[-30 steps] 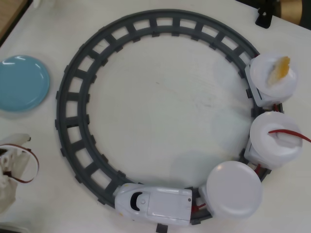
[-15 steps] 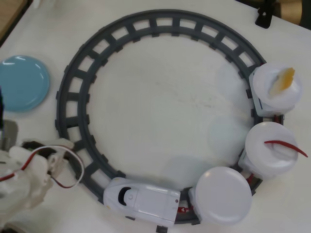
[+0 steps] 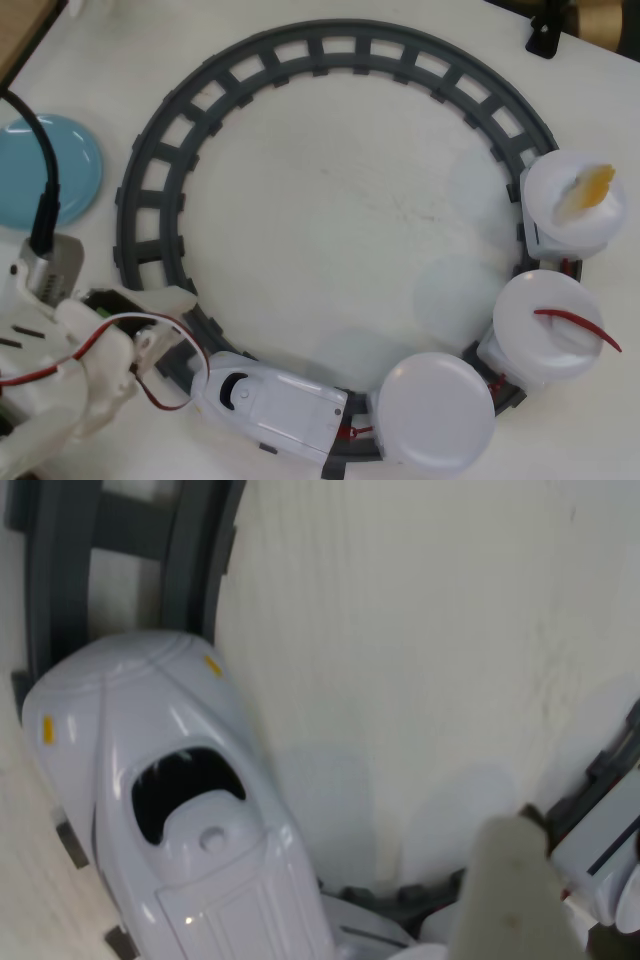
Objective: Pick up the sushi from the Shinkansen and put it on the blue dish
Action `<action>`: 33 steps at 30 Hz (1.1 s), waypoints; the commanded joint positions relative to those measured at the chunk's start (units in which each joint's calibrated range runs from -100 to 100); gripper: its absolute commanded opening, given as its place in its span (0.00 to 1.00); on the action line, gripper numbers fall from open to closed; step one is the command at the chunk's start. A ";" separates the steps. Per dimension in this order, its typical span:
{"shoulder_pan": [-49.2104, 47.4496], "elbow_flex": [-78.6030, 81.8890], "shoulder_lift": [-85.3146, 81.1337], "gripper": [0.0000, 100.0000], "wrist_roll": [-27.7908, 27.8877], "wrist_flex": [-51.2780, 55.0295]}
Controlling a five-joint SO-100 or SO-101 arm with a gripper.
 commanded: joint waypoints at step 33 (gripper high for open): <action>20.01 -9.90 4.93 0.10 -0.22 4.46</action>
